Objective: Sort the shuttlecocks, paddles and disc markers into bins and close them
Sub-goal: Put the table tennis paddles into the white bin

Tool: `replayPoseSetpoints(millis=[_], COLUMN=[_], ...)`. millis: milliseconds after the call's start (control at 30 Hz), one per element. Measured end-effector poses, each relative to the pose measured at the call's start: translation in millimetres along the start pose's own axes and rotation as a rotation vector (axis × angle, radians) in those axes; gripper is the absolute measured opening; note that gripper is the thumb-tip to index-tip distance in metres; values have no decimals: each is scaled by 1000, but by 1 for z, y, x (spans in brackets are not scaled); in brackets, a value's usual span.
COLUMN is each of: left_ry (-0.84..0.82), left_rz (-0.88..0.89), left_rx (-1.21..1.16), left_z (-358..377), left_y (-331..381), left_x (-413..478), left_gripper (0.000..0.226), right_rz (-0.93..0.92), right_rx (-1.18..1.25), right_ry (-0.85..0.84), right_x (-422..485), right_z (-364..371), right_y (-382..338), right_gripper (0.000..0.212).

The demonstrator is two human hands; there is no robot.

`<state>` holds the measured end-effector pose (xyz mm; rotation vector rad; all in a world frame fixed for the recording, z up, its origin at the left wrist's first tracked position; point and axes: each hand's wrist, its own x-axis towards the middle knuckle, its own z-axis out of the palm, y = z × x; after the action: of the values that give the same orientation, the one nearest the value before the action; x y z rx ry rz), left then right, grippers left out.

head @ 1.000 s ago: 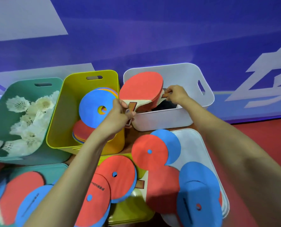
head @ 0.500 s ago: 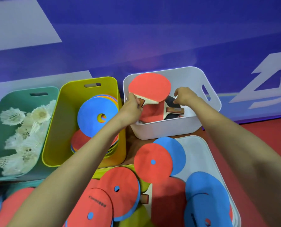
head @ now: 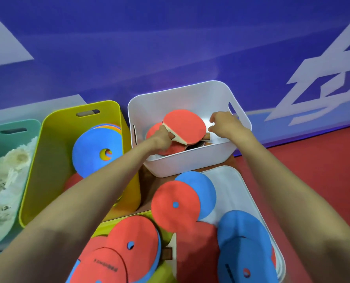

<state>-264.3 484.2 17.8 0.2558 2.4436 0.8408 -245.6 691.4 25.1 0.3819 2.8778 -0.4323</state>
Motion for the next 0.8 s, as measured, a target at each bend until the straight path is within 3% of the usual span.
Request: replayPoseSetpoints(millis=[67, 167, 300, 400, 533, 700, 800], left_ry=[28, 7, -35, 55, 208, 591, 623], left_rz=[-40, -146, -158, -69, 79, 411, 481], left_rx=[4, 187, 387, 363, 168, 2, -50], left_z=[2, 7, 0, -9, -18, -2, 17], left_y=[4, 1, -1, 0, 4, 0, -19], left_x=[-2, 2, 1, 2, -17, -108, -157], left_gripper=[36, 47, 32, 39, 39, 25, 22], right_rz=[-3, -23, -75, -140, -271, -412, -474], right_rx=[29, 51, 72, 102, 178, 464, 542], right_ry=[-18, -30, -45, -13, 193, 480, 519], right_x=[-4, -9, -14, -21, -51, -120, -170], right_z=[3, 8, 11, 10, 7, 9, 23], right_y=[-1, -5, -12, -21, -39, -50, -53], right_gripper=[26, 29, 37, 41, 35, 30, 28])
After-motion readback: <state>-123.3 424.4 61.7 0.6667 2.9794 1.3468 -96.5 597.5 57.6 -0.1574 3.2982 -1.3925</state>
